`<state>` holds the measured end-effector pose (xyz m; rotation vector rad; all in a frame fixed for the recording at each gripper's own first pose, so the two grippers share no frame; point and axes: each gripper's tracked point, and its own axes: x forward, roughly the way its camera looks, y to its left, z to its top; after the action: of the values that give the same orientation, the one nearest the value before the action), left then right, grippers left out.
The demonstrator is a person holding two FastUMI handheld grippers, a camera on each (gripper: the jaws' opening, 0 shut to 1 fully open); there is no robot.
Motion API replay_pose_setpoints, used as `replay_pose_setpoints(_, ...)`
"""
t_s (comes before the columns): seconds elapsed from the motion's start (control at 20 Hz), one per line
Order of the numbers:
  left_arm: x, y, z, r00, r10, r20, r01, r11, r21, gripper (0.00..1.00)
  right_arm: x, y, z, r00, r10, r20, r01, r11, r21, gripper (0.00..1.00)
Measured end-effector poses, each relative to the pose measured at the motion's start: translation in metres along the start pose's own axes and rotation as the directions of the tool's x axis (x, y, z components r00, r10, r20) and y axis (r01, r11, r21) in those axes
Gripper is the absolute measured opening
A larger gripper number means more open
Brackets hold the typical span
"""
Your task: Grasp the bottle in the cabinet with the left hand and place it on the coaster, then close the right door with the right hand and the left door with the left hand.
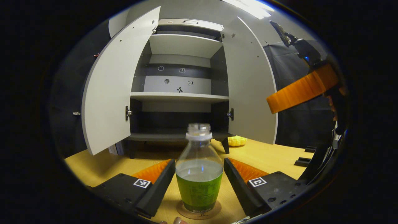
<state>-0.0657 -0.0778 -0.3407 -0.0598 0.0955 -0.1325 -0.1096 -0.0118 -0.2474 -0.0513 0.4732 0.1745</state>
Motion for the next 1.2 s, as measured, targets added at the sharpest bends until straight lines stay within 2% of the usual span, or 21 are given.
replay_pose_setpoints(0.2,0.001,0.006,0.061,0.999,-0.001,0.044,0.001,1.0,0.008,0.98,-0.004,-0.009,0.036,0.998,-0.031,0.056,0.031,1.0,0.0,0.98)
replay_pose_setpoints(0.4,-0.004,0.005,0.134,0.995,-0.05,0.082,0.046,0.997,0.054,0.98,-0.012,-0.012,0.085,0.988,-0.067,0.139,0.063,0.997,0.033,0.98)
replay_pose_setpoints(0.55,-0.011,0.009,0.18,0.994,-0.078,0.078,0.075,0.996,0.036,0.98,-0.023,-0.025,0.121,0.971,-0.128,0.2,0.119,0.991,0.054,0.98)
replay_pose_setpoints(0.7,-0.024,0.024,0.216,0.994,-0.088,0.06,0.086,0.996,0.025,0.98,-0.043,-0.049,0.166,0.935,-0.225,0.275,0.208,0.974,0.09,0.98)
replay_pose_setpoints(0.75,-0.028,0.033,0.226,0.995,-0.084,0.055,0.082,0.996,0.038,0.98,-0.053,-0.055,0.18,0.918,-0.253,0.304,0.233,0.967,0.101,0.94)
replay_pose_setpoints(0.8,-0.031,0.042,0.238,0.995,-0.081,0.057,0.077,0.995,0.055,0.98,-0.059,-0.059,0.189,0.908,-0.274,0.318,0.253,0.962,0.105,0.98)
replay_pose_setpoints(1.0,-0.041,0.072,0.276,0.993,-0.094,0.065,0.089,0.993,0.077,0.98,-0.087,-0.086,0.212,0.855,-0.377,0.357,0.357,0.926,0.123,0.98)
replay_pose_setpoints(1.1,-0.047,0.092,0.287,0.995,-0.074,0.068,0.067,0.994,0.091,0.98,-0.097,-0.108,0.212,0.826,-0.441,0.353,0.42,0.897,0.137,0.98)
replay_pose_setpoints(1.2,-0.054,0.11,0.288,0.998,-0.033,0.049,0.028,0.995,0.097,0.98,-0.1,-0.133,0.209,0.809,-0.491,0.323,0.473,0.87,0.138,0.97)
